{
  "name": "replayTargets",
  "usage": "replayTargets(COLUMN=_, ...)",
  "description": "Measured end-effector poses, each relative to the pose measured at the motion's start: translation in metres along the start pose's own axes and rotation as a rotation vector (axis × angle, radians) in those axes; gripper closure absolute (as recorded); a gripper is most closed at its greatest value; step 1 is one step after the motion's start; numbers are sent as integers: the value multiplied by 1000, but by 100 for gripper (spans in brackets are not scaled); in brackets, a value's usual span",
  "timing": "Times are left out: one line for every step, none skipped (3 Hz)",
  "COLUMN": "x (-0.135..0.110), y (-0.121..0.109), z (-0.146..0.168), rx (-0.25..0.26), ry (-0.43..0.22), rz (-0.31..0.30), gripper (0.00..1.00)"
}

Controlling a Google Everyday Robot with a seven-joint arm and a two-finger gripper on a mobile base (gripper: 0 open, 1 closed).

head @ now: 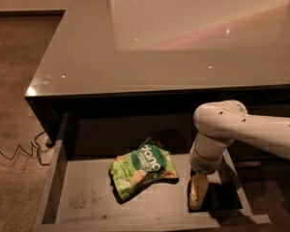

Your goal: Open top drawer

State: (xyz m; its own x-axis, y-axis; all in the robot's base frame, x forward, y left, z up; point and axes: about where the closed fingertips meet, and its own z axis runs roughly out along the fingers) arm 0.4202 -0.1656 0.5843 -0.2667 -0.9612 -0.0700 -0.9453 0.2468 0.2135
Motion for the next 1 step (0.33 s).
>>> replayTargets(x=0, y=0, z=0, rx=0, ry=0, rz=0, gripper=0)
